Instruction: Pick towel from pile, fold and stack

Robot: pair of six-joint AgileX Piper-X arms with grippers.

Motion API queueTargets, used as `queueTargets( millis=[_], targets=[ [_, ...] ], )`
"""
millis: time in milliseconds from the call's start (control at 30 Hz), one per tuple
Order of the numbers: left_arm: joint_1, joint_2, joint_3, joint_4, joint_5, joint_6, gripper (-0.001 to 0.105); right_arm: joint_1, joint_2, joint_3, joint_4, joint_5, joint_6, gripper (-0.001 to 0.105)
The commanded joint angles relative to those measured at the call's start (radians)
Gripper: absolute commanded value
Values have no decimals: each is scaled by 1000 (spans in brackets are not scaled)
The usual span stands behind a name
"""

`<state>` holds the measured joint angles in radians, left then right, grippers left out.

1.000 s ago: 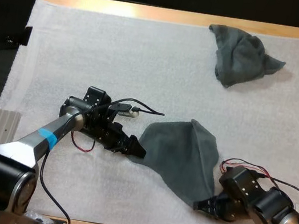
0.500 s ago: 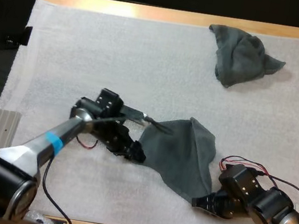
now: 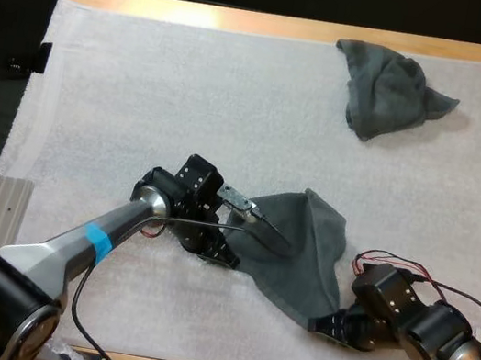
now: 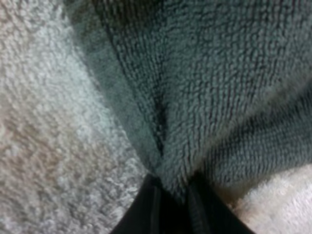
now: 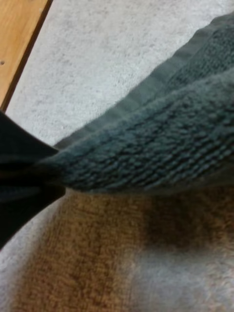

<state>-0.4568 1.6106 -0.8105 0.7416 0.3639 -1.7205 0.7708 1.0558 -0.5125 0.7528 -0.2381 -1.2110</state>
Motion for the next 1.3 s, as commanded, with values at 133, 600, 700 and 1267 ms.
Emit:
queueTargets(
  millis=[133, 600, 700, 1267],
  targets=[
    [-17, -110, 21, 62, 7, 5, 4, 1, -6, -39, -22, -6, 4, 1],
    [-17, -425, -104, 332, -169, 90, 0, 1, -3, -298, -13, 21, 4, 1],
    [-17, -469, -156, 386, -183, 96, 0, 1, -3, -343, -3, 26, 4, 1],
    [-17, -673, -433, 664, -225, 87, 0, 51, -3, -719, 340, 130, -110, 1]
  ],
)
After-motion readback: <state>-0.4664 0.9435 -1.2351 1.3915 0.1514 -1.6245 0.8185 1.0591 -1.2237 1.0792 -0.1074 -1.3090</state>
